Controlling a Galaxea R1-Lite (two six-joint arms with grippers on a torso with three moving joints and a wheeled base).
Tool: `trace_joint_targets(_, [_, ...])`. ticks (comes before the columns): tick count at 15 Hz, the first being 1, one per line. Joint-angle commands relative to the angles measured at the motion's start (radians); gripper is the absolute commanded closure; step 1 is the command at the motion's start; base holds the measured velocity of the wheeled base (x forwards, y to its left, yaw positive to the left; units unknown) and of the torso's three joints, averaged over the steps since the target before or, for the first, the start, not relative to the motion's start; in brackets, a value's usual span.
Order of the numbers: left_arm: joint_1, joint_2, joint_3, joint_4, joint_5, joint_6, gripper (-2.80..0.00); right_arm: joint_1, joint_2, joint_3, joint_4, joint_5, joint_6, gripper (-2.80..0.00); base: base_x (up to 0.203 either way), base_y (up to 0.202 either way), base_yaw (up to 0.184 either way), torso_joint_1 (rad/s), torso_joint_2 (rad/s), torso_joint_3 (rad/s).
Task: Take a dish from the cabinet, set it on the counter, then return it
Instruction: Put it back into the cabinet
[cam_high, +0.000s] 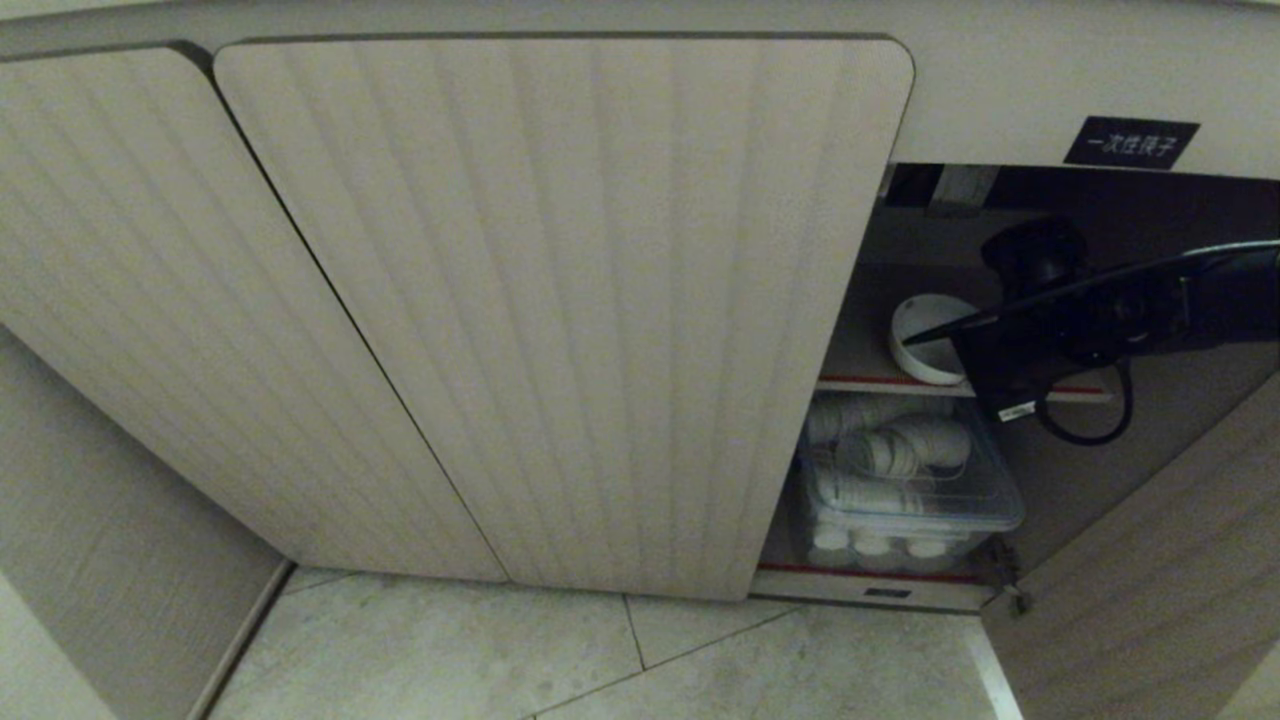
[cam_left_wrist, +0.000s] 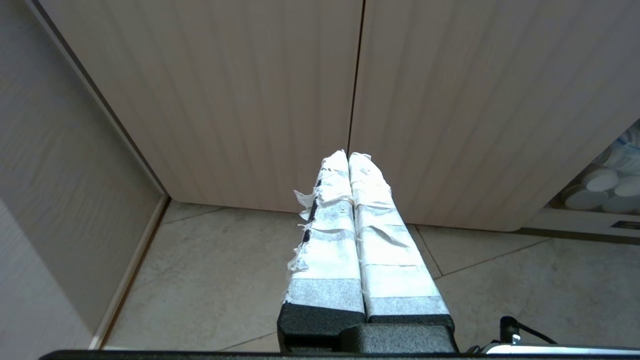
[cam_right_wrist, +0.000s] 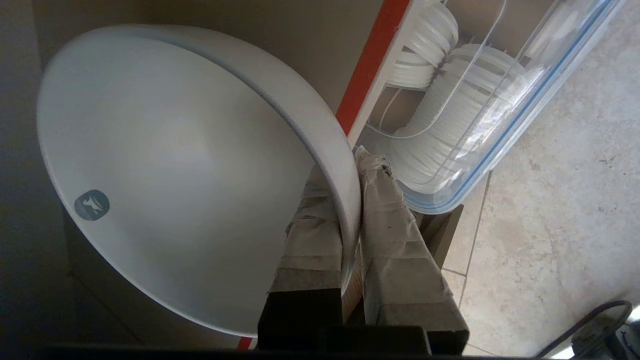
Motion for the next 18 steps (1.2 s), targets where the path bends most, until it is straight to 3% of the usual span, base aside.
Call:
trace_joint_targets(1, [0.0,0.0,0.001,0.0,0.0,-0.001,0.0,0.0,0.012,0.0,0.001,-0.002,0.008,0.0,0.0,0.0,0.0,0.0,0.0,0.0])
trace_joint_targets(18, [0.0,0.0,-0.001,0.0,0.0,-0.001,0.0,-0.002,0.082,-0.084,0.001,-0.003,0.007,0.0,0.0,0.0,0.0,0.0,0.0,0.0])
